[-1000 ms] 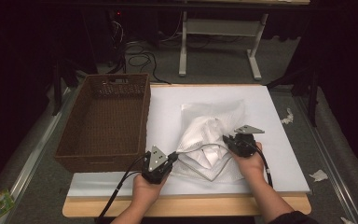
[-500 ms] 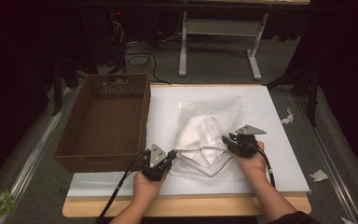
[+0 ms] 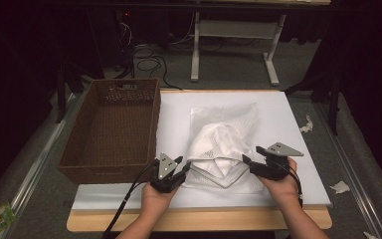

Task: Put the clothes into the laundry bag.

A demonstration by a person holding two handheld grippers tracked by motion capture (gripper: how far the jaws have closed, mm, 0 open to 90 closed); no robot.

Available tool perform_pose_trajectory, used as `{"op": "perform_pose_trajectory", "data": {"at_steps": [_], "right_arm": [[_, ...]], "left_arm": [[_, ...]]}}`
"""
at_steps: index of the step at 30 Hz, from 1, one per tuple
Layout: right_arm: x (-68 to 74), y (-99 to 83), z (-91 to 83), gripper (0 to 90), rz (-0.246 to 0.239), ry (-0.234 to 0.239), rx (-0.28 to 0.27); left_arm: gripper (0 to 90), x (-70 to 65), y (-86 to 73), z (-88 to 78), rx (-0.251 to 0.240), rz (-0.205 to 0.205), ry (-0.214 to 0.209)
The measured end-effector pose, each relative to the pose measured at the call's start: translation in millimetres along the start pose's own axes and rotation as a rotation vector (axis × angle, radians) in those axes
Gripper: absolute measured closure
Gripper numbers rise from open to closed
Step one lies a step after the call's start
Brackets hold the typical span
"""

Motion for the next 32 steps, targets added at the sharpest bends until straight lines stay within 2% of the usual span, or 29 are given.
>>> {"op": "perform_pose_trajectory", "data": {"at_steps": [4, 5, 9, 14, 17, 20, 26, 32], "right_arm": [[-5.6, -3.4, -21.3, 18.5, 0.000, -0.008, -0.047], [-6.5, -4.9, -25.8, 15.7, -0.005, -0.016, -0.049], [-7.3, -12.6, -42.2, 10.7, -0.003, -0.029, -0.053], [-6.1, -30.7, -68.2, 10.2, -0.015, -0.035, -0.067], [-6.3, -36.1, -77.1, 10.4, -0.027, -0.037, -0.091], [-5.7, -32.8, -75.8, 10.4, -0.035, -0.051, -0.094], [-5.4, -32.7, -70.0, 10.3, -0.041, -0.040, -0.086], [-7.3, -33.0, -68.6, 10.3, -0.026, -0.039, -0.086]], "left_arm": [[32.7, -11.7, 4.4, -7.2, -0.020, 0.028, -0.005], [28.7, -14.3, 5.7, -9.2, -0.020, 0.031, -0.013], [17.9, -21.8, 9.2, -19.1, -0.029, 0.028, -0.064], [6.6, -26.8, -0.3, -37.5, 0.047, 0.056, -0.130], [4.0, -21.8, -9.1, -43.6, 0.029, 0.059, -0.103], [3.4, -16.8, -9.7, -38.4, 0.027, 0.017, -0.105], [3.4, -17.9, -11.3, -31.7, 0.030, 0.041, -0.122], [3.5, -14.6, -11.0, -35.2, 0.021, 0.028, -0.119]]}}
Point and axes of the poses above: each handheld gripper's, and its own axes: z roughly forward along the jaws, y roughly out of its top, x roughly to its left, the point moved 4 cm from there along z, roughly forward along the jaws, and after that the axes turned 9 degrees about x, right-handed, at the moved point
